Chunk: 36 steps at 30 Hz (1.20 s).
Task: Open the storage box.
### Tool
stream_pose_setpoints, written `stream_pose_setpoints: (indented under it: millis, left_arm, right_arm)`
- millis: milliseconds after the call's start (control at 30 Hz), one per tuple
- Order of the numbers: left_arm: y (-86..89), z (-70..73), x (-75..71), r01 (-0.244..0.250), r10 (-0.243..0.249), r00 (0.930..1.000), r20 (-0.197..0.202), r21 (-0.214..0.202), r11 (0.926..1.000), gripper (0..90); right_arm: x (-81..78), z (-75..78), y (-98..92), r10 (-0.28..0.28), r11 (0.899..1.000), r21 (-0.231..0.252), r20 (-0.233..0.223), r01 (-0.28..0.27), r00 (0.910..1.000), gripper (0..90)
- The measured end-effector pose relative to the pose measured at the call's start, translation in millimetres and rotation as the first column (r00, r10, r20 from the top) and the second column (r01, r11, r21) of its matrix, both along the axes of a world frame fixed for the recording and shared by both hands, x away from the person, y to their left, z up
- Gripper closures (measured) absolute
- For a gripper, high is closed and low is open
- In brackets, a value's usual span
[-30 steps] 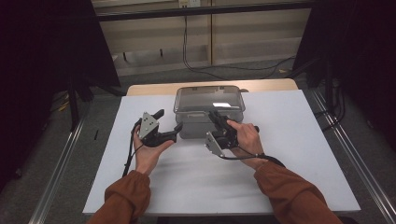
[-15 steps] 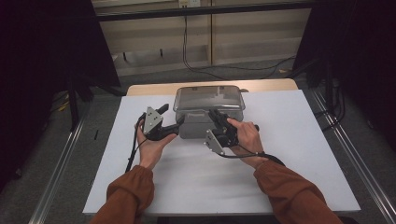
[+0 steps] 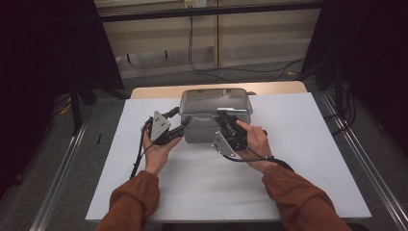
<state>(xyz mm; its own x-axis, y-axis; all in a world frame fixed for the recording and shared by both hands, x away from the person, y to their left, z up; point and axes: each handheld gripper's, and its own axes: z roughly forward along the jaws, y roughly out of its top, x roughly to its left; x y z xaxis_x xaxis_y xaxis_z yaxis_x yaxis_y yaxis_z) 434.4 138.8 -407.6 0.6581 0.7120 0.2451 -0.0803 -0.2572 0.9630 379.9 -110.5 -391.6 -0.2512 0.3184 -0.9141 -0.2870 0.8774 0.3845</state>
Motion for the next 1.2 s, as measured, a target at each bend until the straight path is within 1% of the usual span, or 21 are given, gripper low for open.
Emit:
stream_pose_setpoints:
  millis: [167, 233, 300, 333, 367, 400, 433, 500, 600, 633, 667, 700, 733, 800, 833, 867, 900, 1000, 1100, 1133, 1200]
  left_arm:
    - [0.2, 0.4, -0.2, -0.003, 0.003, 1.0000, 0.002, -0.004, 1.0000, 49.3]
    - [0.2, 0.3, -0.1, -0.003, 0.003, 1.0000, 0.001, -0.004, 1.0000, 49.5]
    - [0.4, 0.5, 0.0, -0.001, 0.001, 1.0000, 0.001, -0.001, 1.0000, 49.5]
    - [0.2, 0.4, 0.1, -0.003, 0.003, 1.0000, 0.003, -0.008, 1.0000, 49.5]
    - [0.2, 0.5, 0.2, -0.002, 0.002, 1.0000, 0.002, -0.009, 1.0000, 49.5]
    - [0.3, 0.5, 0.3, -0.002, 0.002, 1.0000, 0.002, -0.010, 1.0000, 49.5]
    - [0.3, 0.5, 0.3, -0.002, 0.002, 1.0000, 0.000, -0.013, 0.9999, 49.5]
    - [0.7, 0.8, 0.4, 0.002, -0.002, 1.0000, -0.006, -0.021, 0.9998, 49.5]
    - [1.0, 1.4, 0.3, 0.001, -0.001, 1.0000, -0.008, -0.024, 0.9997, 49.9]
    - [0.9, 1.2, 0.5, 0.002, -0.003, 0.9999, -0.011, -0.030, 0.9995, 49.8]
    - [0.7, 0.9, 0.6, 0.000, -0.001, 0.9999, -0.017, -0.036, 0.9994, 49.5]
    - [0.7, 0.9, 0.7, 0.001, -0.001, 0.9999, -0.017, -0.037, 0.9993, 49.6]
    - [0.7, 0.9, 0.7, 0.001, -0.001, 0.9999, -0.017, -0.037, 0.9993, 49.6]
    - [1.2, 1.1, 1.0, 0.000, -0.001, 0.9998, -0.018, -0.038, 0.9993, 49.6]
    - [1.5, 1.3, 1.1, 0.002, -0.002, 0.9998, -0.019, -0.034, 0.9994, 49.6]
    - [1.5, 1.3, 1.1, 0.001, -0.002, 0.9998, -0.019, -0.036, 0.9993, 49.6]
    - [1.3, 1.2, 1.1, 0.001, -0.001, 0.9998, -0.018, -0.036, 0.9993, 49.6]
    - [0.7, 1.2, 1.0, -0.001, 0.000, 0.9998, -0.019, -0.040, 0.9992, 49.6]
    - [0.8, 0.9, 1.5, -0.001, 0.000, 0.9997, -0.024, -0.039, 0.9992, 49.6]
    - [0.7, 0.3, 1.9, -0.003, 0.002, 0.9996, -0.030, -0.046, 0.9989, 49.7]
    - [0.3, 0.0, 2.2, -0.005, 0.004, 0.9995, -0.031, -0.047, 0.9989, 49.7]
  right_arm:
    - [1.9, 2.9, -9.3, 0.009, 0.995, 0.096, -0.050, -0.004, 0.9987, 58.5]
    - [2.2, 2.8, -11.4, 0.008, 0.994, 0.109, -0.059, -0.001, 0.9983, 56.6]
    - [4.0, 1.5, -18.2, 0.004, 0.989, 0.148, -0.083, 0.008, 0.9966, 48.5]
    - [4.0, 1.5, -18.2, 0.004, 0.989, 0.148, -0.083, 0.008, 0.9966, 48.5]
    - [4.9, -0.1, -22.2, -0.007, 0.983, 0.182, -0.099, 0.025, 0.9951, 45.3]
    - [4.9, -0.1, -22.2, -0.007, 0.983, 0.182, -0.099, 0.025, 0.9951, 42.1]
    - [6.6, -1.5, -25.7, -0.020, 0.977, 0.209, -0.129, 0.047, 0.9915, 36.1]
    - [7.7, -1.4, -27.4, -0.022, 0.974, 0.221, -0.140, 0.053, 0.9898, 35.2]
    - [10.4, 0.2, -31.7, -0.018, 0.961, 0.269, -0.187, 0.069, 0.9823, 28.0]
    - [10.6, 0.6, -32.9, -0.018, 0.954, 0.291, -0.201, 0.077, 0.9793, 25.4]
    - [11.7, 0.9, -36.3, -0.005, 0.939, 0.333, -0.231, 0.083, 0.9729, 24.5]
    - [12.1, 0.6, -38.1, 0.005, 0.932, 0.353, -0.249, 0.086, 0.9685, 23.7]
    - [12.1, 0.6, -38.1, 0.005, 0.932, 0.353, -0.249, 0.086, 0.9685, 23.7]
    - [13.9, 0.3, -42.4, 0.012, 0.919, 0.382, -0.272, 0.097, 0.9622, 21.4]
    - [15.0, 0.1, -44.6, 0.022, 0.910, 0.401, -0.289, 0.100, 0.9571, 21.0]
    - [17.3, 0.8, -49.3, 0.028, 0.894, 0.433, -0.304, 0.112, 0.9524, 17.9]
    - [17.3, 0.8, -49.3, 0.028, 0.894, 0.433, -0.304, 0.112, 0.9524, 17.9]
    - [19.8, 2.6, -55.2, 0.033, 0.878, 0.463, -0.318, 0.124, 0.9476, 15.6]
    - [22.2, 4.3, -60.8, 0.046, 0.846, 0.513, -0.340, 0.144, 0.9394, 11.8]
    - [24.7, 5.3, -65.3, 0.062, 0.825, 0.543, -0.359, 0.155, 0.9312, 12.7]
    - [26.5, 5.5, -68.4, 0.057, 0.816, 0.553, -0.372, 0.172, 0.9263, 13.0]
